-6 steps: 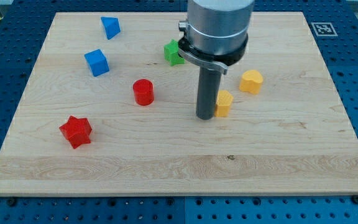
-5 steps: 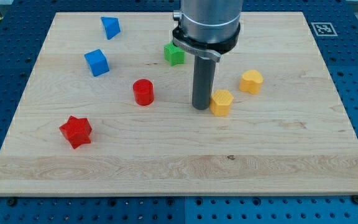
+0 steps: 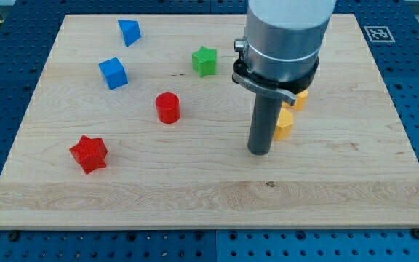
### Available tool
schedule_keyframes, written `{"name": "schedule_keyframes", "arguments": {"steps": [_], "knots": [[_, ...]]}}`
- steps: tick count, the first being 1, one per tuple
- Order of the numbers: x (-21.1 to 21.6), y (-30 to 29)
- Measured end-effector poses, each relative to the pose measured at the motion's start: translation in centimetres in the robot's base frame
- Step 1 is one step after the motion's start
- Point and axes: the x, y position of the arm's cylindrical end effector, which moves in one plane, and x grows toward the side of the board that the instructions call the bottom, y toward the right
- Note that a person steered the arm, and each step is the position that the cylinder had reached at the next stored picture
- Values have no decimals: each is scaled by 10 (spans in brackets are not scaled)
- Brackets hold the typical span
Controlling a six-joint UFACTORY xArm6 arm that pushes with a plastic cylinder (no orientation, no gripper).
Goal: Push the yellow hexagon towards the yellow heart
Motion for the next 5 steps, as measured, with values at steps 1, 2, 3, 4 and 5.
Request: {"name": "schedule_keyframes", "arguments": {"steps": [1, 2, 3, 4, 5], "knots": [[7, 2], [5, 11], [-13, 28], [-13, 21], [-18, 10]]}}
